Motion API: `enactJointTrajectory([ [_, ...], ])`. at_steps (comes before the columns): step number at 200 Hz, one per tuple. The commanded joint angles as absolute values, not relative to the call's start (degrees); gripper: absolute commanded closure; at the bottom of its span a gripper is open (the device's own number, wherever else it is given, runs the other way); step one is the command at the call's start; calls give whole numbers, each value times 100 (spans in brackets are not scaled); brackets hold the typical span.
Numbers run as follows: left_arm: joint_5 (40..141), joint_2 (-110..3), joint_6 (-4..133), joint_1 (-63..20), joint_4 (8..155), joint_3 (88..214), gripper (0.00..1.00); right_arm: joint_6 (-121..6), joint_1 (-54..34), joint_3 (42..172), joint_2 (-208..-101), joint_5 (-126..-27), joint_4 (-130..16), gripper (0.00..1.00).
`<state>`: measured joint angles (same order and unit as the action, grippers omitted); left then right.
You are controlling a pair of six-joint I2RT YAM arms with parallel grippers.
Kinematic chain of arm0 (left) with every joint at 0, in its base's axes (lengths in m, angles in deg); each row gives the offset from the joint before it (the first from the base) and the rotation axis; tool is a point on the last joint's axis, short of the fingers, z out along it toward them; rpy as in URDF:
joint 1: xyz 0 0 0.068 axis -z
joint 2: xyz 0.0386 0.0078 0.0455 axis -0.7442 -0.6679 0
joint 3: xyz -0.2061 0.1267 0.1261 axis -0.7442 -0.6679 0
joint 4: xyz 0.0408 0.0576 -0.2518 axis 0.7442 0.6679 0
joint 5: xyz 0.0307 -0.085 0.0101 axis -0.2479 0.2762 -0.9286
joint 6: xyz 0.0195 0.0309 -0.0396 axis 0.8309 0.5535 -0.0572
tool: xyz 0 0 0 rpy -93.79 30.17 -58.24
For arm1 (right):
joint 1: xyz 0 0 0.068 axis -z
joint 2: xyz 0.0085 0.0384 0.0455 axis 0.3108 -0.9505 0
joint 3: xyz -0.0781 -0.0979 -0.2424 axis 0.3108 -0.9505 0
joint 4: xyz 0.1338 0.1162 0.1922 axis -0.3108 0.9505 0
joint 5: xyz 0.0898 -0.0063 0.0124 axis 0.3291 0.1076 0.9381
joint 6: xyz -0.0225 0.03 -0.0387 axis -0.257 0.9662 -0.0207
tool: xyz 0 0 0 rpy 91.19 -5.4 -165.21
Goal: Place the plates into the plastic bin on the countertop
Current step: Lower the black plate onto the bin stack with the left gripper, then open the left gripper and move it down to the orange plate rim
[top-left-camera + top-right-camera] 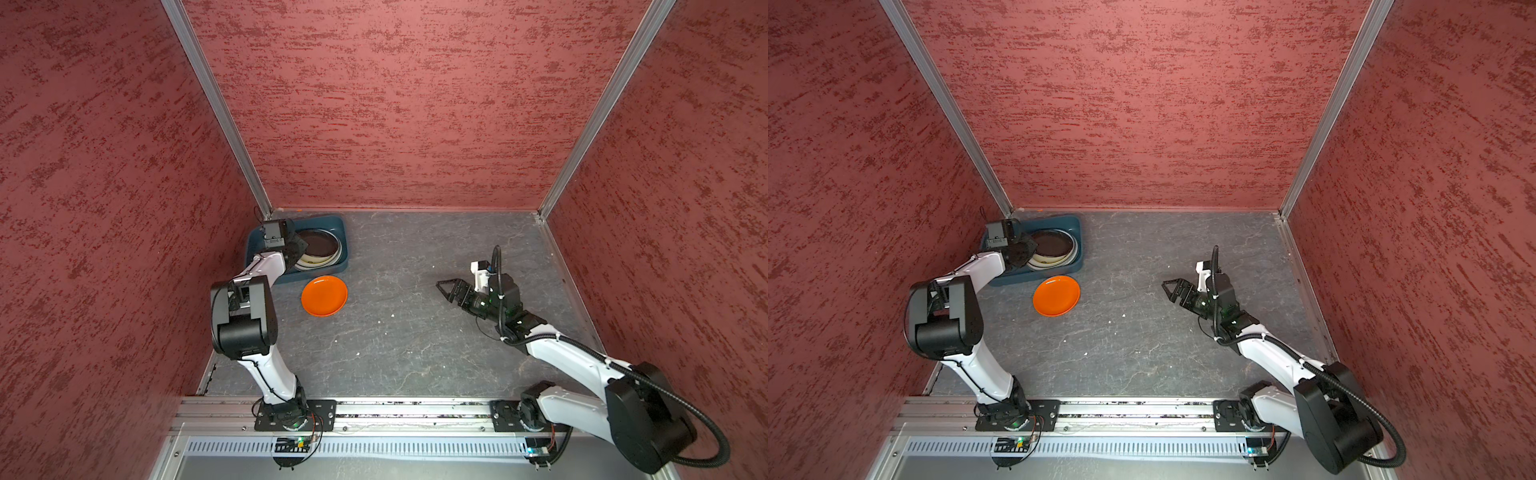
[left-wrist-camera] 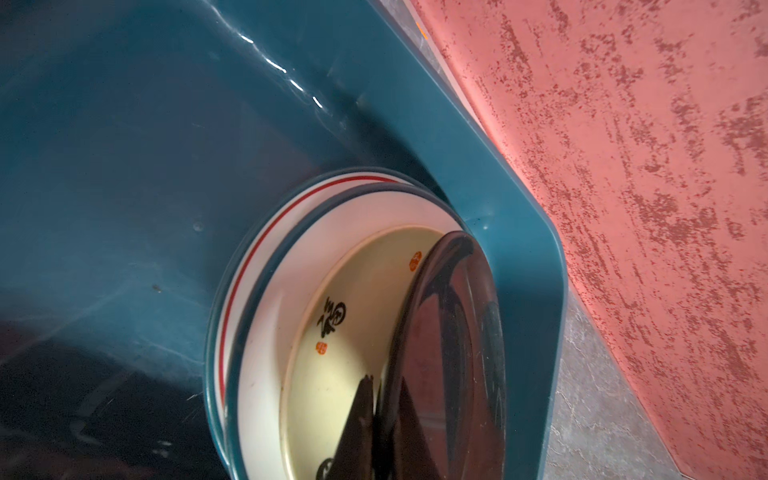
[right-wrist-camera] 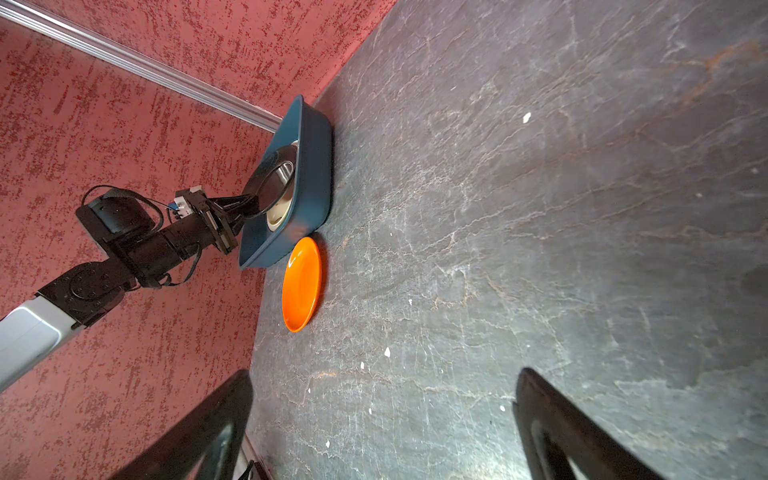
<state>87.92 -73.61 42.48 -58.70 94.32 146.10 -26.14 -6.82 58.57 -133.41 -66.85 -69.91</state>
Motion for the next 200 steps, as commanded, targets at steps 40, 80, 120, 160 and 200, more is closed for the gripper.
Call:
enactJointTrajectory([
  [40,8681,-7663,4393,-5890,9534,14921,69,-2649,-694,5924,-13300,-6670,-7114,1],
  [80,8665,-7728,4535,-5873,9703,15075,47,-2639,-694,5872,-13239,-6692,-7105,1],
  [120,8588,-7724,4617,-5804,9831,15159,33,-2632,-694,5862,-13208,-6702,-7083,1],
  [160,8524,-7613,4715,-5767,10002,15217,17,-2670,-689,5862,-13129,-6733,-6988,1],
  [200,8278,-6587,4879,-5604,9545,14405,1,-2743,-693,5903,-13036,-6769,-6883,1],
])
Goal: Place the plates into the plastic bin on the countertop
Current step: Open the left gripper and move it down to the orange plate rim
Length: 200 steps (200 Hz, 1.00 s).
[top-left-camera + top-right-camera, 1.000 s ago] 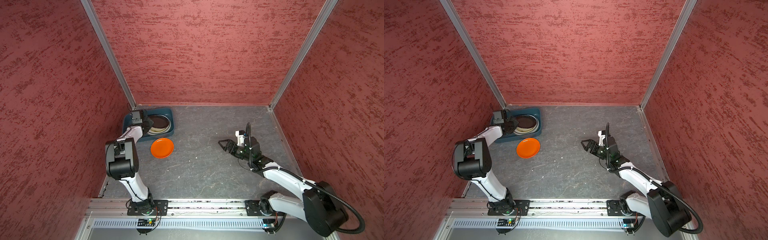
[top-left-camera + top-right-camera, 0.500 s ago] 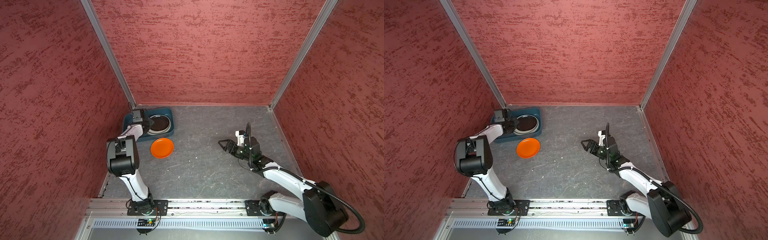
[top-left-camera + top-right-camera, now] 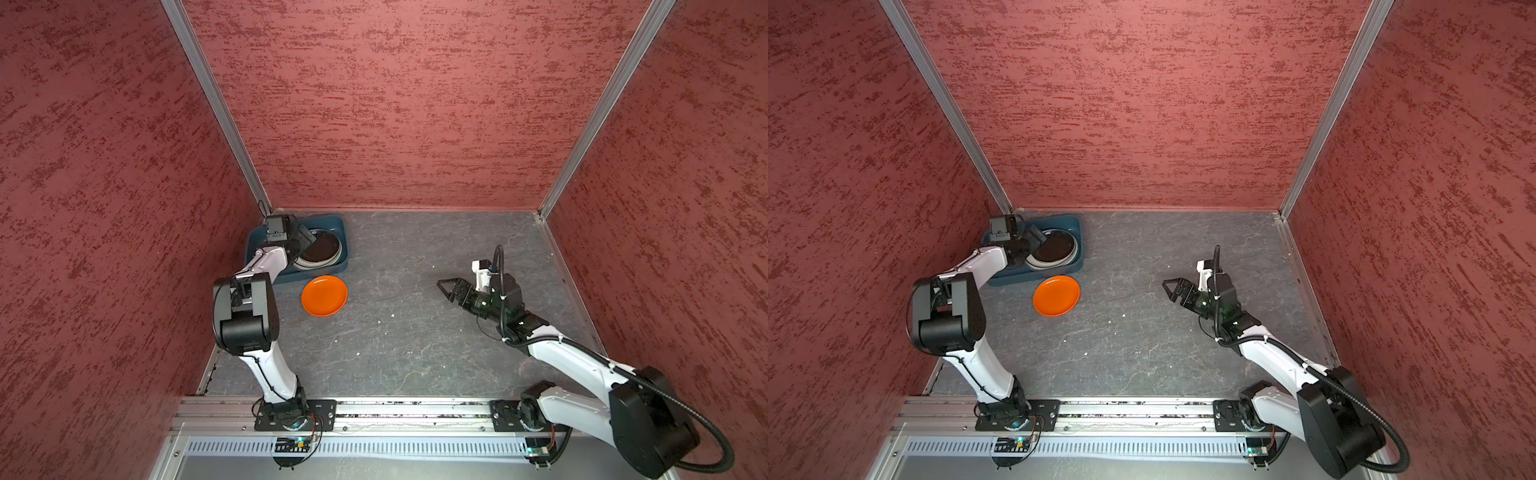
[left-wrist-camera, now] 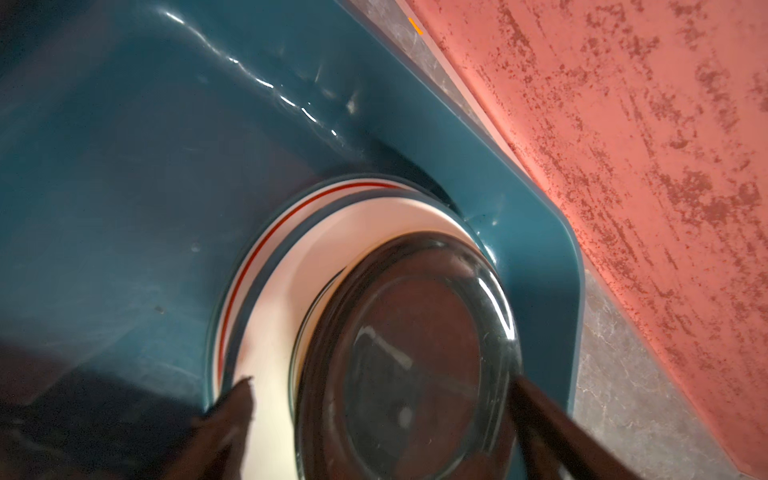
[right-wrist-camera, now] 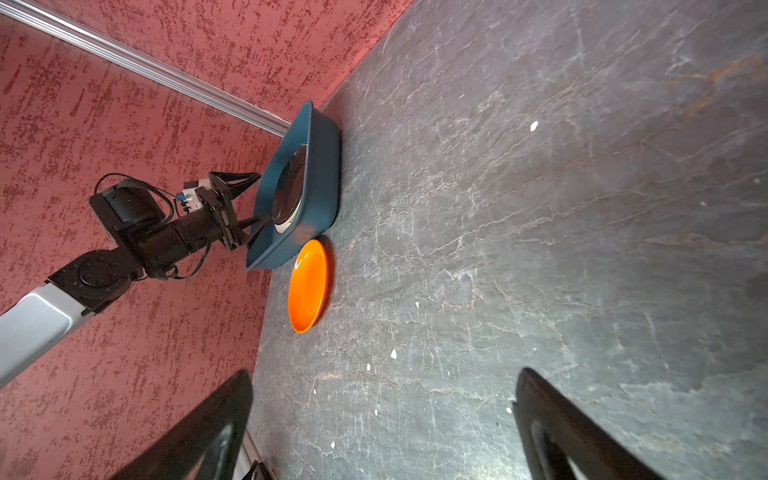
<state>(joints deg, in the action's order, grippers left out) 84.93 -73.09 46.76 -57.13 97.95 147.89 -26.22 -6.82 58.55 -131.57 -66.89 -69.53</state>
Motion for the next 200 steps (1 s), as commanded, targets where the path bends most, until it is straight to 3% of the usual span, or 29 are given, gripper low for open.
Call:
enactJointTrajectory([
  [1,8275,-6551,4884,-5598,9541,14380,0,-2744,-698,5904,-13036,-6768,-6882,1],
  [116,8022,-3870,4506,-4993,10180,12200,1,-3052,-690,6372,-13344,-6374,-6634,1],
  [200,8645,-3167,3891,-5220,9657,10842,1,-3158,-693,6442,-13002,-6407,-6141,1],
])
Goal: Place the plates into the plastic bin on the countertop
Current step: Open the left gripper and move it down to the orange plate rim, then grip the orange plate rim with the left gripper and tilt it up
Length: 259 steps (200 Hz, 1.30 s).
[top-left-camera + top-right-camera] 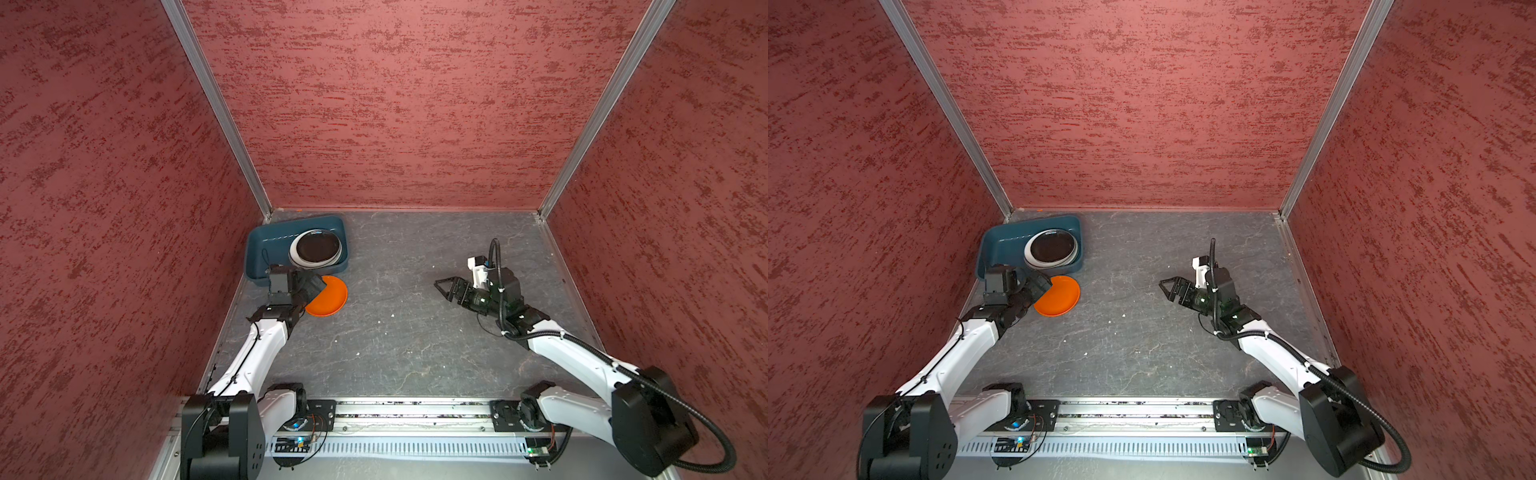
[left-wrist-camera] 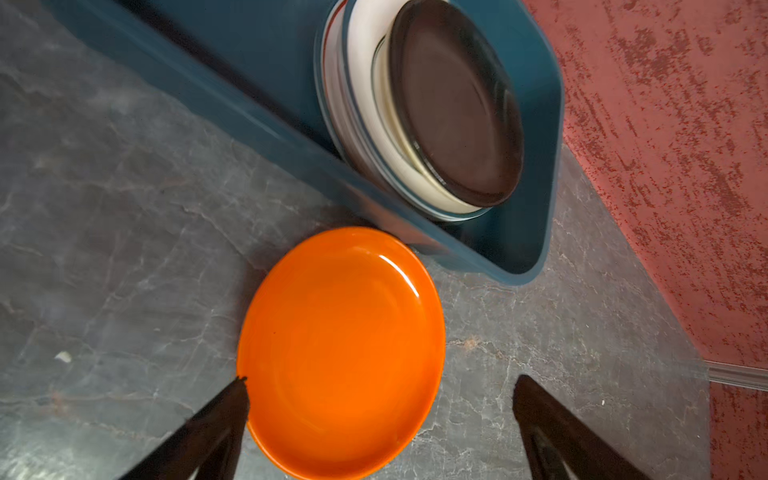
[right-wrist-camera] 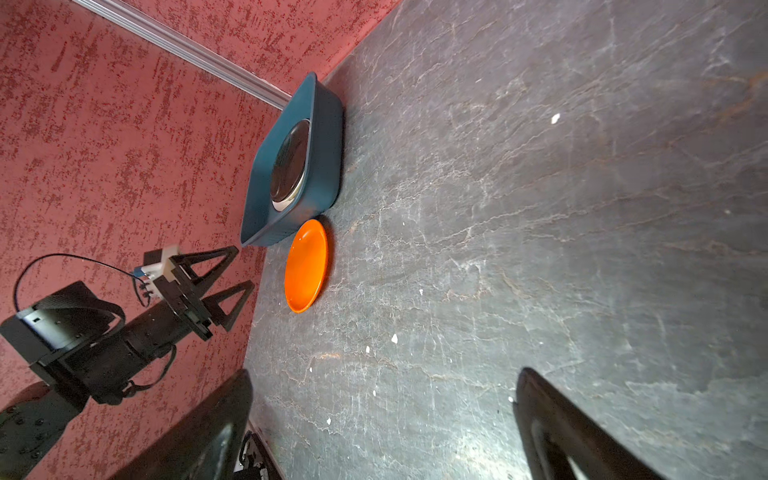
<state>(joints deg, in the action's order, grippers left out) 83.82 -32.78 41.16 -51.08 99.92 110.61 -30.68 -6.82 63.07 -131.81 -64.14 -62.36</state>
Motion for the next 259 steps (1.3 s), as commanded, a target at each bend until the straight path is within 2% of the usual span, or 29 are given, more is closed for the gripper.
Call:
enactJointTrajectory([
  [1,8647,-3171,3880,-5230,9654,10836,1,-3154,-694,6433,-13001,-6407,-6146,1],
  [60,9257,-3609,3679,-5450,9284,10581,1,-2978,-692,6245,-13021,-6398,-6268,1],
  [154,9638,-4363,3592,-5695,8386,10170,0,-2993,-694,6304,-12851,-6802,-5896,1],
  [216,9624,-4978,3583,-5715,7605,9951,18,-2844,-690,6301,-12979,-6830,-5964,1],
  [259,9793,-5482,3570,-5729,7502,10230,43,-2877,-691,6392,-13027,-6925,-5884,1],
])
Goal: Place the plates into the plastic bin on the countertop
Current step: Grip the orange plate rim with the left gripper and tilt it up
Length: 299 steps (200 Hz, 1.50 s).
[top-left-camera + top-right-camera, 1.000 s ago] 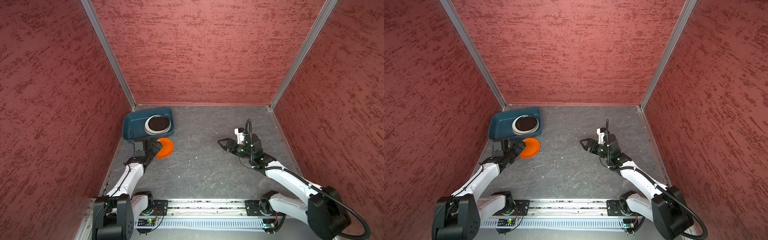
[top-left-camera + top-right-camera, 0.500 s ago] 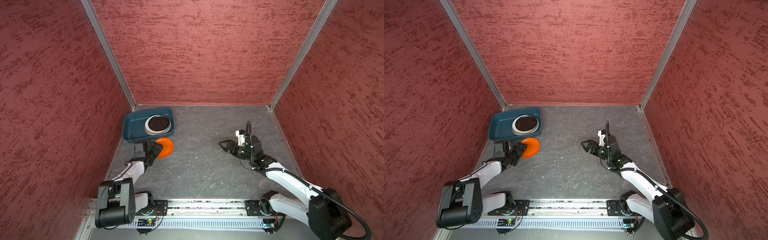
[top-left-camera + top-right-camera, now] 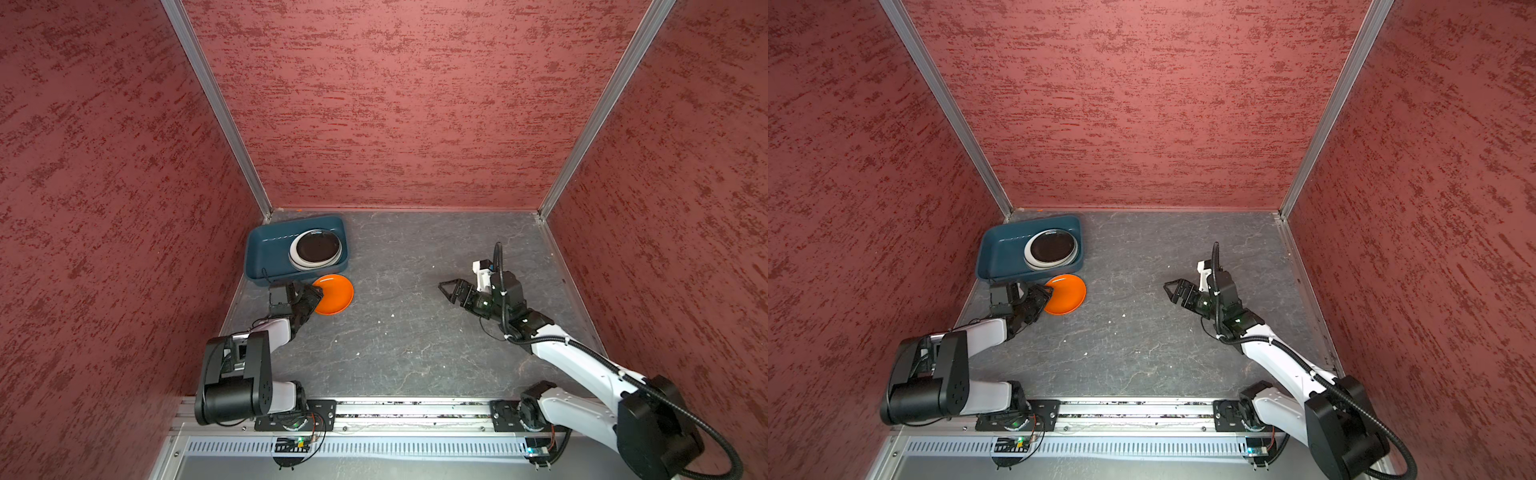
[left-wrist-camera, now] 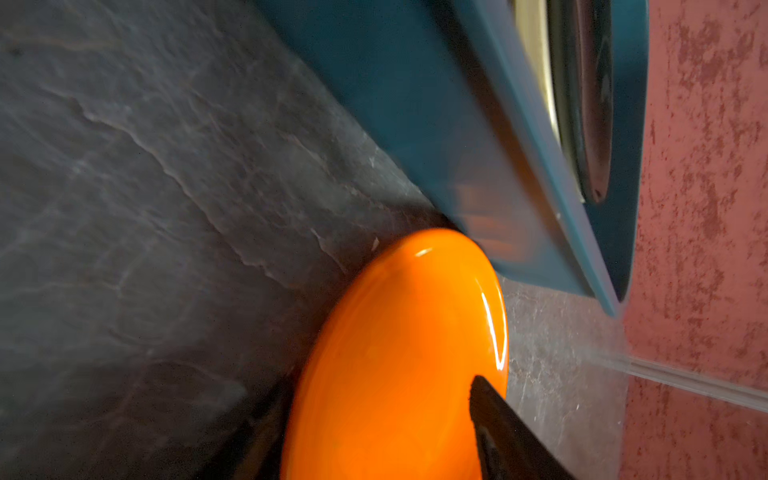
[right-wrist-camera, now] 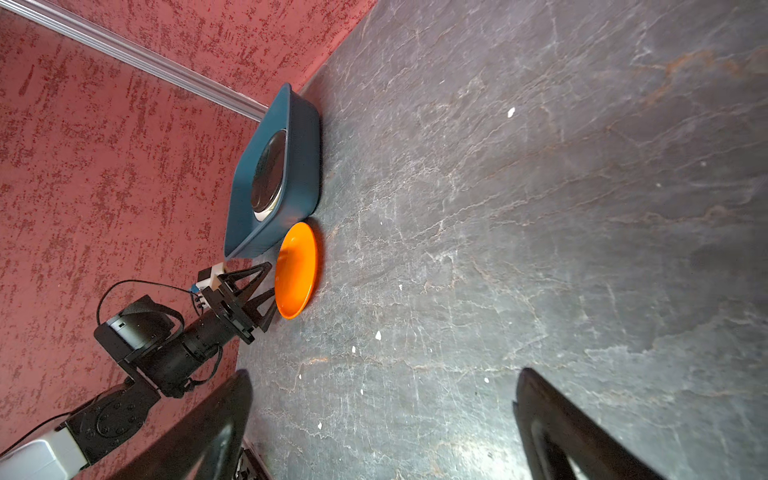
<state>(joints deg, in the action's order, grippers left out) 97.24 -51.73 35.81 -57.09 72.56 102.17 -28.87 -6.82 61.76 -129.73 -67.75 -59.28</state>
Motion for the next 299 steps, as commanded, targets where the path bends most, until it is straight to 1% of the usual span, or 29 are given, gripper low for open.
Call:
enactJointTrajectory([
  [1,9797,-5494,3571,-5726,7505,10240,43,-2877,-692,6395,-13032,-6926,-5881,1],
  [23,9793,-5644,3585,-5705,7622,10393,45,-2889,-692,6434,-13045,-6952,-5843,1],
  [43,9829,-5740,3639,-5697,7702,10491,52,-2898,-694,6433,-13058,-6979,-5852,1],
  [57,9854,-5770,3674,-5682,7733,10526,59,-2898,-694,6446,-13096,-6979,-5843,1],
  [117,9771,-5821,3904,-5521,7965,10713,70,-2883,-694,6492,-13142,-6892,-5935,1],
  [133,9775,-5805,3953,-5473,7967,10712,77,-2970,-694,6558,-13151,-6942,-5826,1],
  [145,9742,-5770,3984,-5433,7994,10716,79,-3030,-693,6594,-13151,-6959,-5756,1],
  [148,9730,-5762,3984,-5418,7986,10716,81,-3032,-694,6607,-13151,-6961,-5737,1],
  [155,9702,-5738,4006,-5394,7999,10714,90,-3043,-698,6608,-13143,-6970,-5708,1],
  [161,9695,-5725,4047,-5373,8000,10723,93,-3051,-695,6596,-13134,-6970,-5694,1],
  [208,9720,-5537,4204,-5271,8032,10716,94,-3048,-692,6488,-13011,-7049,-5685,1],
  [237,9806,-5295,4193,-5230,8166,10751,100,-3043,-689,6447,-12992,-7076,-5711,1],
  [299,9810,-4503,4038,-5018,8584,10918,100,-3007,-682,6399,-12975,-7071,-5754,1],
])
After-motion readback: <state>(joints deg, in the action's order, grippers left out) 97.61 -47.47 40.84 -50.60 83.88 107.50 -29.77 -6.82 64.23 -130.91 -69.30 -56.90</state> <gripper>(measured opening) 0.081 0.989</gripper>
